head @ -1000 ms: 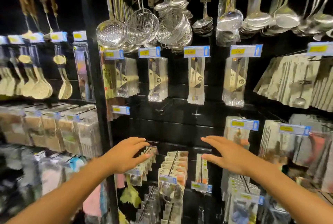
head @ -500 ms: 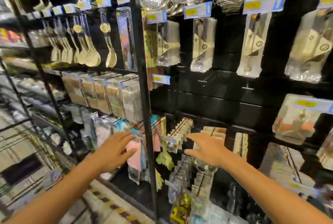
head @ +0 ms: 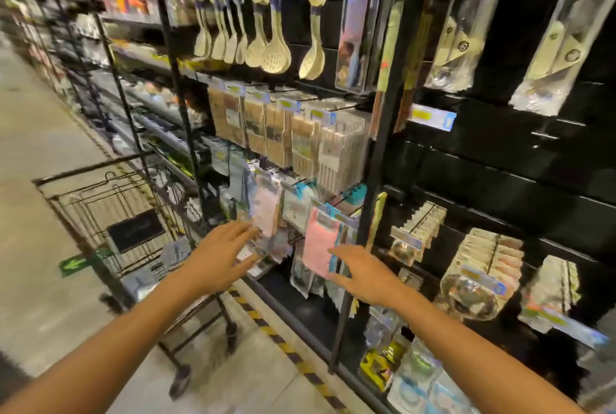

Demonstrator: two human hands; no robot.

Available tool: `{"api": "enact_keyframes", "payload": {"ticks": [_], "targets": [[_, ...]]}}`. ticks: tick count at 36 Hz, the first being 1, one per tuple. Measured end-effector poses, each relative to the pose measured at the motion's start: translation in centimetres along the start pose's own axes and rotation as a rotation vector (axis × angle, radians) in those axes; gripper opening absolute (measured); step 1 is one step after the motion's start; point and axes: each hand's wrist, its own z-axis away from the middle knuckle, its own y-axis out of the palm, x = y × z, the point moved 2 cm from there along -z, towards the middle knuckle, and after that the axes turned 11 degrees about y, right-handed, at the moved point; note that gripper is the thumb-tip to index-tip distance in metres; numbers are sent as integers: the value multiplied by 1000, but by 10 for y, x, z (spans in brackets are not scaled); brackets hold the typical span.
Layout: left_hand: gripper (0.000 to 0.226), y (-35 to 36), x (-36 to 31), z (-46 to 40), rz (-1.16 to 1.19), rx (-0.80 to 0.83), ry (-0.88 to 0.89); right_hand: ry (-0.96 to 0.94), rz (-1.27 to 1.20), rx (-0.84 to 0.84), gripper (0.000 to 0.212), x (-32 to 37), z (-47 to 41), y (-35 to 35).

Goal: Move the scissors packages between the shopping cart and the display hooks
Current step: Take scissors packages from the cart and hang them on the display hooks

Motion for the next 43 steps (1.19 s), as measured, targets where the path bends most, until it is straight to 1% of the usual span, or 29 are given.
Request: {"api": "enact_keyframes", "payload": {"ticks": [4,6,9,12,13,14,17,21,24,27,29,31,32,35,40,42,43], "targets": [[110,25,48,33,-18,41,-66,-46,-4,58,65,45,-31,30],[105,41,70,49,25,83,-122,-76,-4,96,67,63,-46,48],[102,65,97,73,42,46,-132,-108,11,156,67,88,-66,72],[88,85,118,96,53,129,-205,-149,6,215,67,110,-86,90],[85,92,124,102,42,124,-222,-166,6,232,66,115,-93,96],[85,100,129,107,53,132,-256,-185,13,248,66,120,-100,102],[98,125,148,123,130,175,-384,-240,45,276,68,128,-128,122],[101,150,172,136,156,169,-497,-283,43,309,74,134,-175,148],[99,163,194,133,174,170,-577,-333,20,327,71,143,-215,163],[95,169,208,118,180,134,-637,-368,-2,352,66,149,-257,178],[86,173,217,104,196,109,-679,-391,-8,383,65,152,-285,188],[71,176,224,93,206,123,-709,-416,-17,427,64,155,-310,196],[70,178,228,87,208,128,-726,-429,-26,452,64,157,-322,200],[81,187,247,73,220,133,-796,-481,-5,494,61,165,-356,205],[76,213,274,51,290,138,-860,-533,40,533,58,177,-411,215],[80,219,280,43,302,143,-872,-547,46,568,59,182,-430,223],[86,223,284,39,314,147,-885,-555,52,584,60,186,-438,226]]}}
